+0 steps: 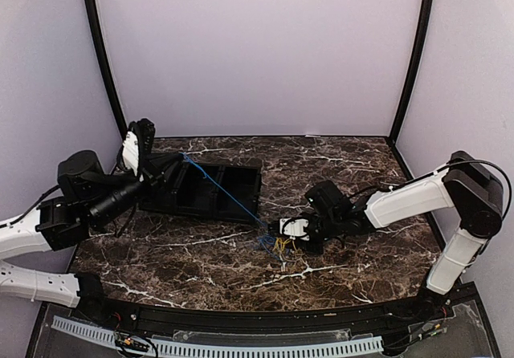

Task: Untangle the cables

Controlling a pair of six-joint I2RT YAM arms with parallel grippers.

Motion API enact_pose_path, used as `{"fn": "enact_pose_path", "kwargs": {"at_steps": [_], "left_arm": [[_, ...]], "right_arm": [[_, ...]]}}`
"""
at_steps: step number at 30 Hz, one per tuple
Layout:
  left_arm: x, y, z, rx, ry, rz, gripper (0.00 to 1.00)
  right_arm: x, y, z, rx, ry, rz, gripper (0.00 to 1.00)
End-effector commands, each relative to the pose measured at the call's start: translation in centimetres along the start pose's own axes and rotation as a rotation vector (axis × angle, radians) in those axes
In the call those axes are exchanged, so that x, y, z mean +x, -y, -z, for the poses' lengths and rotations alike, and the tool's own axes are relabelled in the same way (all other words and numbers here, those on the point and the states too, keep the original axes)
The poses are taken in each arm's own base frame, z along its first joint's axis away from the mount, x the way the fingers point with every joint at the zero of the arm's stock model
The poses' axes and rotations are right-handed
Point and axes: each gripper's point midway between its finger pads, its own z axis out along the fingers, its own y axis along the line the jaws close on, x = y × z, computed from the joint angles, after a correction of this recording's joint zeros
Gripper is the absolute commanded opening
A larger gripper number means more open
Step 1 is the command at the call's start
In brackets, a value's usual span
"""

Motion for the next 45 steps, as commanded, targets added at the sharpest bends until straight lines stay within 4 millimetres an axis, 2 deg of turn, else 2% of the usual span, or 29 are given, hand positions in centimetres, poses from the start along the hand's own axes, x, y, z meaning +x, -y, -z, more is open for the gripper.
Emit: {"fn": "enact_pose_path", "kwargs": {"at_steps": [1,4,5,6,8,9,13,18,20,21,22,23,24,25,26,27,28,29,32,33,34,35,36,38,40,41,44,45], "left_arm": [[-8.5,-4.3,3.4,-0.158,0.155,0.026,0.0],[-13.8,-6.9,5.7,-0.253,0.218,0.014,0.0],[-14.6,-7.5,5.8,-0.286,0.217,0.01,0.0],[-16.6,-8.2,6.7,-0.306,0.235,0.004,0.0],[-18.2,-8.8,7.0,-0.33,0.223,-0.014,0.0],[-18.3,-8.8,6.7,-0.335,0.209,-0.021,0.0],[-19.8,-9.1,7.5,-0.327,0.233,0.021,0.0],[-20.7,-9.8,8.9,-0.336,0.274,0.066,0.0],[-22.9,-10.7,10.6,-0.36,0.328,0.079,0.0],[-25.1,-11.7,12.2,-0.378,0.377,0.097,0.0],[-26.1,-11.7,12.1,-0.375,0.383,0.097,0.0],[-28.9,-12.5,14.3,-0.373,0.425,0.118,0.0],[-29.4,-11.8,12.6,-0.355,0.39,0.095,0.0],[-32.1,-12.8,14.9,-0.352,0.42,0.113,0.0],[-32.7,-12.0,12.9,-0.338,0.384,0.092,0.0],[-34.6,-12.8,14.8,-0.34,0.418,0.106,0.0],[-35.1,-12.5,14.1,-0.333,0.419,0.104,0.0],[-36.0,-12.7,14.8,-0.334,0.461,0.128,0.0],[-36.1,-14.0,16.6,-0.384,0.511,0.178,0.0],[-35.3,-13.8,15.8,-0.391,0.494,0.174,0.0],[-34.9,-14.2,16.4,-0.401,0.499,0.184,0.0],[-33.4,-13.5,14.8,-0.396,0.465,0.174,0.0],[-32.8,-13.5,15.2,-0.393,0.467,0.179,0.0],[-30.4,-13.1,14.0,-0.396,0.42,0.177,0.0],[-27.1,-12.5,12.1,-0.408,0.336,0.158,0.0],[-26.4,-12.5,12.1,-0.41,0.323,0.171,0.0],[-22.2,-12.1,10.1,-0.443,0.19,0.153,0.0],[-21.3,-12.0,9.7,-0.446,0.167,0.164,0.0]], "right_arm": [[1.2,-0.7,-0.6,-0.026,-0.058,-0.012,0.18],[1.2,-0.7,-0.6,-0.028,-0.058,-0.014,0.19],[1.2,-0.7,-0.6,-0.028,-0.059,-0.013,0.18],[1.2,-0.7,-0.6,-0.03,-0.06,-0.013,0.16],[1.3,-0.7,-0.6,-0.031,-0.06,-0.015,0.11],[1.3,-0.8,-0.6,-0.032,-0.061,-0.015,0.09],[1.3,-0.8,-0.6,-0.036,-0.062,-0.016,0.03],[1.4,-0.7,-0.7,-0.035,-0.067,-0.021,0.01],[1.5,-0.8,-0.8,-0.038,-0.077,-0.024,0.03],[1.5,-0.6,-0.9,-0.036,-0.08,-0.028,0.04],[1.6,-0.6,-1.0,-0.036,-0.084,-0.03,0.05],[1.6,-0.6,-1.0,-0.036,-0.085,-0.03,0.05],[1.6,-0.6,-1.0,-0.035,-0.087,-0.033,0.05],[1.6,-0.5,-1.0,-0.035,-0.086,-0.034,0.05],[1.7,-0.5,-1.1,-0.035,-0.089,-0.034,0.05],[1.6,-0.4,-1.1,-0.032,-0.088,-0.036,0.04],[1.7,-0.4,-1.1,-0.031,-0.089,-0.038,0.04],[1.7,-0.3,-1.1,-0.03,-0.092,-0.041,0.04],[1.8,-0.2,-1.1,-0.025,-0.096,-0.045,0.04],[1.9,-0.2,-1.1,-0.023,-0.099,-0.044,0.05],[2.0,-0.1,-1.0,-0.021,-0.098,-0.049,0.05],[1.8,0.0,-0.8,-0.019,-0.09,-0.056,0.07],[1.7,0.3,-0.6,-0.015,-0.086,-0.063,0.1],[1.2,1.1,0.2,0.005,-0.079,-0.07,0.22],[0.5,2.0,1.4,0.012,-0.072,-0.076,0.35],[0.0,2.6,2.2,0.018,-0.063,-0.08,0.39],[-1.5,3.5,4.4,0.013,-0.054,-0.074,0.5],[-1.8,3.7,5.1,0.013,-0.052,-0.071,0.53]]}}
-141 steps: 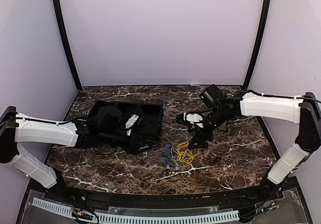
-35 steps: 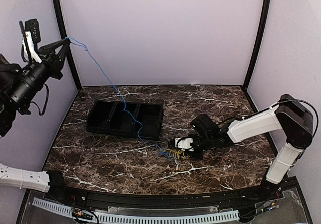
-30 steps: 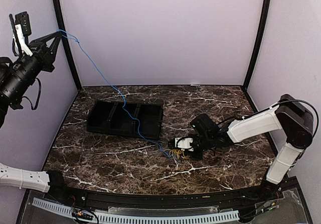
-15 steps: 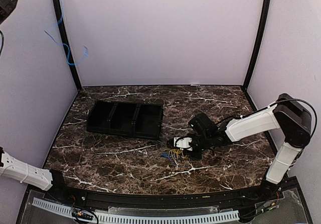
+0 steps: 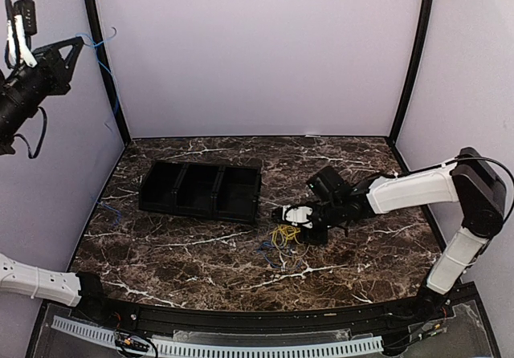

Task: Untangle the cables

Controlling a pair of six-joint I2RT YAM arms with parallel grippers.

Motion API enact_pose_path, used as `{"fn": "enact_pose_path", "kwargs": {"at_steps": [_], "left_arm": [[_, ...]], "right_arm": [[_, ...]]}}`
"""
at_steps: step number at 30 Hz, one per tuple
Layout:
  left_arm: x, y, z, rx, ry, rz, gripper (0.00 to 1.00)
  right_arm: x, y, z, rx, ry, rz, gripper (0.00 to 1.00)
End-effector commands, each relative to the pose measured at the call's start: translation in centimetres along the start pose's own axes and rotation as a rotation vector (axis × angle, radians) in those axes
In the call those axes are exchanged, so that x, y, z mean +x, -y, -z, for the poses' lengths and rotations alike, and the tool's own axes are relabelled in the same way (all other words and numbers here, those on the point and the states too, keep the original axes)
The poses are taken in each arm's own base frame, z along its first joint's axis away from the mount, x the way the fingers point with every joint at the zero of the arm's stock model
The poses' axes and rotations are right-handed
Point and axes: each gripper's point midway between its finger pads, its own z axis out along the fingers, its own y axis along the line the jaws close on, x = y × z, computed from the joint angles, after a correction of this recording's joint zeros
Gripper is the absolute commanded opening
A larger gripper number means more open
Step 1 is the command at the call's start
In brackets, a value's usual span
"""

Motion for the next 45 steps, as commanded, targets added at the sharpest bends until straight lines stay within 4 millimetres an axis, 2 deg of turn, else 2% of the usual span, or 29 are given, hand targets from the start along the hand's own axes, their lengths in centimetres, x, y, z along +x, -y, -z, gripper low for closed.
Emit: {"fn": "enact_pose_path", "kwargs": {"at_steps": [1,2,3,4,5,9,10,11,12,13,14,15,17,20,22,23,26,29,31,32,33,34,35,36,37,40,43,45], "left_arm": [[5.8,-0.2,-0.3,-0.067,-0.152,-0.021,0.0],[6.6,-0.2,-0.3,-0.075,-0.17,-0.004,0.0],[8.4,-0.1,-0.4,-0.088,-0.206,-0.025,0.0],[9.1,-0.2,-0.3,-0.099,-0.216,-0.012,0.0],[10.7,-0.1,-0.3,-0.111,-0.243,-0.031,0.0],[14.3,0.2,-0.7,-0.117,-0.332,-0.032,0.0],[15.6,1.3,-1.3,-0.075,-0.377,-0.038,0.0],[16.3,0.5,-1.7,-0.097,-0.418,-0.032,0.0],[17.4,1.9,-2.5,-0.03,-0.473,-0.02,0.0],[19.3,1.2,-3.3,-0.056,-0.541,-0.03,0.0],[19.7,1.8,-3.7,-0.021,-0.565,-0.017,0.0],[20.7,1.6,-4.2,-0.031,-0.599,-0.027,0.0],[21.4,1.5,-5.0,-0.025,-0.622,-0.018,0.0],[21.2,1.5,-6.2,-0.003,-0.617,0.018,0.0],[21.0,0.5,-7.1,-0.019,-0.623,0.036,0.0],[21.5,0.6,-7.6,-0.007,-0.642,0.04,0.0],[20.7,-0.5,-8.5,-0.019,-0.644,0.055,0.0],[19.4,-0.6,-9.1,-0.001,-0.621,0.058,0.0],[17.2,-0.9,-9.5,-0.004,-0.581,0.051,0.0],[17.2,-1.2,-9.6,-0.011,-0.59,0.036,0.0],[15.8,-1.3,-9.8,-0.016,-0.563,0.034,0.0],[15.7,-1.6,-9.8,-0.022,-0.571,0.019,0.0],[14.5,-1.8,-9.9,-0.03,-0.546,0.014,0.0],[14.4,-2.2,-10.0,-0.04,-0.553,0.001,0.0],[13.6,-2.3,-10.0,-0.045,-0.536,-0.001,0.0],[13.3,-2.6,-9.9,-0.054,-0.531,-0.011,0.0],[13.9,-2.7,-9.9,-0.054,-0.548,-0.012,0.0],[14.1,-3.1,-9.9,-0.066,-0.552,-0.019,0.0]], "right_arm": [[-3.0,1.9,4.7,0.025,0.044,0.007,0.55],[-3.3,2.1,5.4,0.022,0.049,0.005,0.57],[-3.6,2.3,6.2,0.021,0.058,0.001,0.6],[-3.8,2.5,7.0,0.018,0.065,-0.003,0.62],[-3.9,2.5,7.6,0.011,0.071,-0.011,0.66],[-4.4,2.4,9.8,-0.04,0.098,-0.036,0.82],[-4.2,2.2,10.1,-0.056,0.091,-0.036,0.83],[-4.2,1.8,10.4,-0.082,0.092,-0.039,0.85],[-3.9,1.5,10.6,-0.105,0.086,-0.044,0.85],[-3.7,1.2,10.8,-0.129,0.082,-0.049,0.86],[-3.5,1.0,11.0,-0.153,0.081,-0.061,0.86],[-3.1,0.6,11.1,-0.182,0.068,-0.075,0.91],[-2.8,0.7,11.4,-0.208,0.065,-0.105,0.93],[-2.6,1.4,11.7,-0.211,0.094,-0.16,0.97],[-2.4,1.9,11.8,-0.195,0.104,-0.186,0.97],[-2.3,2.1,11.7,-0.183,0.105,-0.198,0.97],[-1.3,2.7,10.6,-0.164,0.05,-0.231,0.96],[1.2,2.3,8.8,-0.173,-0.071,-0.25,0.94],[3.7,1.7,7.3,-0.188,-0.211,-0.265,0.93],[5.0,1.6,6.6,-0.186,-0.287,-0.278,0.92],[6.4,2.0,6.0,-0.156,-0.353,-0.302,0.92],[7.4,1.9,5.5,-0.15,-0.406,-0.304,0.96],[8.3,1.3,5.4,-0.168,-0.452,-0.288,0.98],[8.7,0.8,5.4,-0.181,-0.479,-0.271,0.99],[8.6,0.7,5.7,-0.184,-0.476,-0.259,0.99],[6.4,0.0,7.2,-0.224,-0.372,-0.201,0.99],[4.5,-0.5,9.2,-0.232,-0.302,-0.15,0.98],[4.2,-0.6,10.0,-0.219,-0.286,-0.128,0.99]]}}
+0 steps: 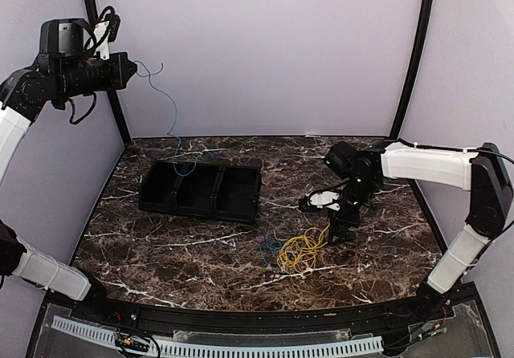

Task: Untangle the cables

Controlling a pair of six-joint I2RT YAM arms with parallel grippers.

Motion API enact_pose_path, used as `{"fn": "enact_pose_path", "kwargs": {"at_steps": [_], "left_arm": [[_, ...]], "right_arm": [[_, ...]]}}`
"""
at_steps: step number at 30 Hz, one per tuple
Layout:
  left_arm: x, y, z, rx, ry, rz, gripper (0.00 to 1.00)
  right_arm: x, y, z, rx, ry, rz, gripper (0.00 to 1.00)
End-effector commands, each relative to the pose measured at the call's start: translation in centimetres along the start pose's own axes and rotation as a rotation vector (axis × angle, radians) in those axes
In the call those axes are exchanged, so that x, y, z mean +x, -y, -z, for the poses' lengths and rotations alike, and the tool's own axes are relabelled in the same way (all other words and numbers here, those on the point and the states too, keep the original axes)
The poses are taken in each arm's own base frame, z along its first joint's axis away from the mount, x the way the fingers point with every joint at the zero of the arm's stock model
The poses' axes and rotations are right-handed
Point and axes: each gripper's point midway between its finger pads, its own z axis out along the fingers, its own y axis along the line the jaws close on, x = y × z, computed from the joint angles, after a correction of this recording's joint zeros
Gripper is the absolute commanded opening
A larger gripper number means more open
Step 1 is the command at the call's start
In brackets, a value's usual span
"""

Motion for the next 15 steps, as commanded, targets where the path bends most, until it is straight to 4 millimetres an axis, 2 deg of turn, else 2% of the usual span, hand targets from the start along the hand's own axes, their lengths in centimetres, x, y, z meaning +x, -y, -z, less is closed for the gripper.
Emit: {"fn": "enact_pose_path", "kwargs": {"at_steps": [1,4,8,12,15], "left_arm": [[0.9,-0.9,-0.1,-0.031,-0.033,-0.028,0.0],[0.9,-2.0,-0.6,-0.082,-0.03,-0.031,0.0],[0.6,-3.8,-1.2,-0.132,-0.017,-0.017,0.0],[0.5,-5.4,-2.1,-0.182,-0.023,-0.013,0.0],[0.5,-6.3,-2.9,-0.203,-0.03,-0.006,0.0]], "right_arm": [[-0.5,-1.5,2.8,0.017,0.055,0.09,0.99],[-0.1,-1.1,1.7,0.044,0.058,0.061,0.99],[-0.5,0.1,-0.4,0.104,0.12,-0.007,0.99],[-0.1,0.1,-2.3,0.097,0.146,-0.023,0.99],[-0.2,-0.4,-2.8,0.068,0.164,-0.022,0.99]]}}
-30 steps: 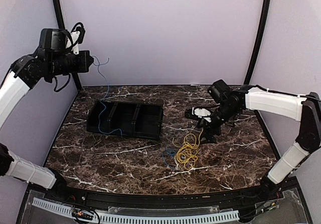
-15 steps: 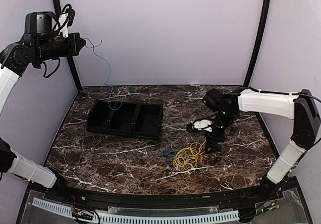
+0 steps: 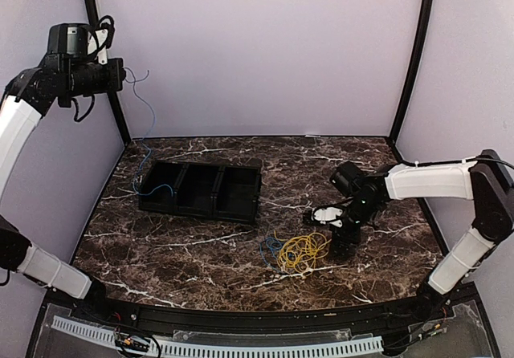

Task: Untangle the cables

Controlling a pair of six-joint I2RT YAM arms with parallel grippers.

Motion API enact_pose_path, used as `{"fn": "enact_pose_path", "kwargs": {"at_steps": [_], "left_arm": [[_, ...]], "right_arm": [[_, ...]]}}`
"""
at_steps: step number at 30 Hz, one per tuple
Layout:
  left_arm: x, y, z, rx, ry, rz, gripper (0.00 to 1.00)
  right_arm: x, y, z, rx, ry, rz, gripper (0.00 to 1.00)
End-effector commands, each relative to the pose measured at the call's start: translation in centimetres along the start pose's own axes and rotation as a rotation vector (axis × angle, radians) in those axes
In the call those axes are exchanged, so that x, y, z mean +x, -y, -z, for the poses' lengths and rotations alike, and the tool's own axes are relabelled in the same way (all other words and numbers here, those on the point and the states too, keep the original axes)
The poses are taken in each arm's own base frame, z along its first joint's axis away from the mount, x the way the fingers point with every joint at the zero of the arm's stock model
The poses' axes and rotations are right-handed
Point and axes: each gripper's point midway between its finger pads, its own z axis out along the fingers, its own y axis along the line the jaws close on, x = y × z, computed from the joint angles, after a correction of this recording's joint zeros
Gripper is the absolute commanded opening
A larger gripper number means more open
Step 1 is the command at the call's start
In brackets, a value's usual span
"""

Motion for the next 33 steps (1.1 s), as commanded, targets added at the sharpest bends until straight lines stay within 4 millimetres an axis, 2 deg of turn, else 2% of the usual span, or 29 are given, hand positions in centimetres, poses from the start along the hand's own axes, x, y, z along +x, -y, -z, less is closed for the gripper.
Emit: {"fn": "enact_pose_path", "kwargs": {"at_steps": [1,5,12,14,19,21,29,33], "left_arm": [[-0.8,-1.2,-1.3,-0.037,0.02,0.007,0.0],[-1.3,-1.9,-2.5,-0.056,0.035,0.022,0.0],[-0.3,-3.2,-5.8,-0.086,0.005,0.06,0.0],[-1.1,-3.3,-5.6,-0.09,0.028,0.067,0.0],[-4.7,-3.5,-3.5,-0.087,0.137,0.067,0.0],[-5.3,-3.5,-3.3,-0.093,0.145,0.062,0.0],[-5.3,-4.8,-3.0,-0.162,0.169,0.063,0.0],[-3.8,-4.9,-3.9,-0.172,0.137,0.046,0.0]], "right_arm": [[-1.9,0.5,-0.4,0.003,0.101,-0.008,0.99],[-2.6,-0.5,-0.2,-0.056,0.137,-0.004,0.99],[-2.4,-1.0,-0.6,-0.091,0.125,-0.016,0.99],[-2.4,-1.1,-0.5,-0.091,0.129,-0.016,0.99],[-2.5,-1.2,-0.4,-0.102,0.133,-0.014,0.99],[-2.6,-1.2,-0.6,-0.106,0.127,-0.017,0.99],[-2.8,-1.3,-0.4,-0.123,0.13,-0.023,0.98],[-2.7,-1.1,-0.7,-0.12,0.117,-0.024,0.97]]}}
